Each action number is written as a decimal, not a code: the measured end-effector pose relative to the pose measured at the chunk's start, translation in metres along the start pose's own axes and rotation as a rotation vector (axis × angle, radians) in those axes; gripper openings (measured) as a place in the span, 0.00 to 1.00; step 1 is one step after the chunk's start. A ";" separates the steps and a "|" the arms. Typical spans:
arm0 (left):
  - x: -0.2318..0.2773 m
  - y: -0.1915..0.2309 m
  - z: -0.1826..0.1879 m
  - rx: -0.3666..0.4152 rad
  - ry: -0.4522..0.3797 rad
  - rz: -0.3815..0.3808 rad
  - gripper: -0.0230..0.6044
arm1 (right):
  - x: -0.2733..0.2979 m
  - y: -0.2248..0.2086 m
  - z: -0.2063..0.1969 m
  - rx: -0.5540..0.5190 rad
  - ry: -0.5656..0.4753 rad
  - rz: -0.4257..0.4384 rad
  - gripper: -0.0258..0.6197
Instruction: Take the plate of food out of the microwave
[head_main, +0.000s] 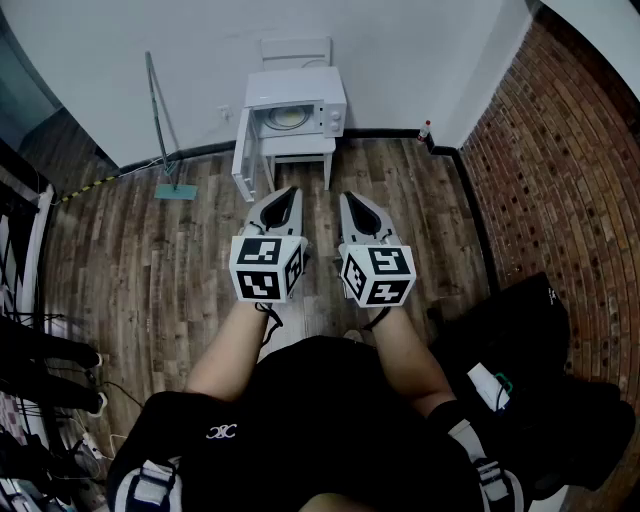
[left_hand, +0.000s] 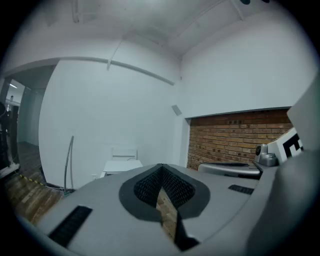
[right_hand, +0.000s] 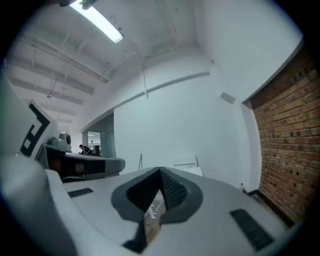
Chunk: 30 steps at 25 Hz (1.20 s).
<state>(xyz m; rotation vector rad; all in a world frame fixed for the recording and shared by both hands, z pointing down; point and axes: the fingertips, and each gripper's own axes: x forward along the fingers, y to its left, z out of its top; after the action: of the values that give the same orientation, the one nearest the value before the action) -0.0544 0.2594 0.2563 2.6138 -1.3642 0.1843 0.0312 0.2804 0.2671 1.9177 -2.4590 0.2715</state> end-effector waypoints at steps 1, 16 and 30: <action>0.003 -0.001 -0.001 -0.002 0.005 0.001 0.03 | 0.000 -0.003 -0.001 0.002 0.005 0.001 0.06; 0.053 -0.050 -0.012 -0.012 0.045 0.036 0.03 | -0.007 -0.072 -0.010 0.017 0.039 0.012 0.06; 0.081 -0.060 -0.030 -0.001 0.096 0.144 0.03 | 0.007 -0.104 -0.030 0.063 0.097 0.097 0.06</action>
<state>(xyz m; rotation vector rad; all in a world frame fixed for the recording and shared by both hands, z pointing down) 0.0408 0.2346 0.2945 2.4713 -1.5182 0.3256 0.1272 0.2534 0.3108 1.7638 -2.5125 0.4374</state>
